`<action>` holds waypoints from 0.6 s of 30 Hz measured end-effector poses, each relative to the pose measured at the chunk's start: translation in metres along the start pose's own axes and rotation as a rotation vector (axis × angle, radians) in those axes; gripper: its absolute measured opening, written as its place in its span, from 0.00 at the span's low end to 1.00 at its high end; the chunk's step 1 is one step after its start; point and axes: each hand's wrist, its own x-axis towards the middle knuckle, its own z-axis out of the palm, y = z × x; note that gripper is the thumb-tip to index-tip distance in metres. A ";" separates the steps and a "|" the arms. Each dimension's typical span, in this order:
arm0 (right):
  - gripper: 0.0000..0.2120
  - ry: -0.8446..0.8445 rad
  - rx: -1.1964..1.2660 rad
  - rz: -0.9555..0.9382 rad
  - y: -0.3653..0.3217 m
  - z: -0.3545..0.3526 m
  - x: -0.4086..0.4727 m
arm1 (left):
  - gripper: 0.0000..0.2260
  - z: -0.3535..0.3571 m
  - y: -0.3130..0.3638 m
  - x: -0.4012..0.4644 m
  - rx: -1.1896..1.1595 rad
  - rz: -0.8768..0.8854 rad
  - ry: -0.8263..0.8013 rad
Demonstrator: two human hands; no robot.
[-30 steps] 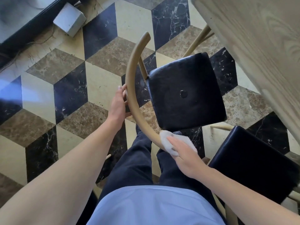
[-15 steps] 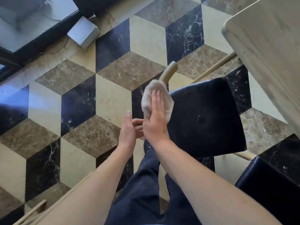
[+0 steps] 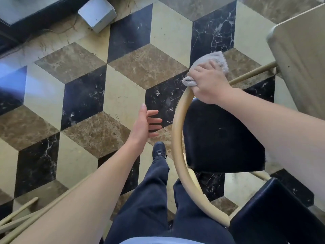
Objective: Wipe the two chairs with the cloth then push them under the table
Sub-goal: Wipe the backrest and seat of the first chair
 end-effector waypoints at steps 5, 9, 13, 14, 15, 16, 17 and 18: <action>0.23 -0.066 0.037 -0.272 -0.037 -0.001 -0.037 | 0.27 0.008 0.015 -0.003 -0.046 0.102 0.155; 0.16 -0.152 0.032 -0.539 -0.092 0.019 -0.087 | 0.28 0.022 0.033 -0.009 0.006 0.175 0.101; 0.12 -0.230 0.022 -0.711 -0.125 0.050 -0.161 | 0.30 0.046 0.048 -0.016 0.157 0.168 -0.073; 0.12 -0.258 0.005 -0.734 -0.129 0.057 -0.179 | 0.30 0.051 0.049 -0.018 0.182 0.166 -0.105; 0.12 -0.286 -0.017 -0.756 -0.131 0.063 -0.196 | 0.31 0.055 0.049 -0.020 0.191 0.163 -0.117; 0.11 -0.309 -0.038 -0.779 -0.132 0.070 -0.211 | 0.31 0.057 0.050 -0.021 0.180 0.153 -0.117; 0.11 -0.331 -0.052 -0.801 -0.129 0.076 -0.227 | 0.32 0.059 0.051 -0.021 0.154 0.136 -0.108; 0.11 -0.352 -0.063 -0.834 -0.124 0.082 -0.244 | 0.33 0.059 0.051 -0.023 0.100 0.110 -0.091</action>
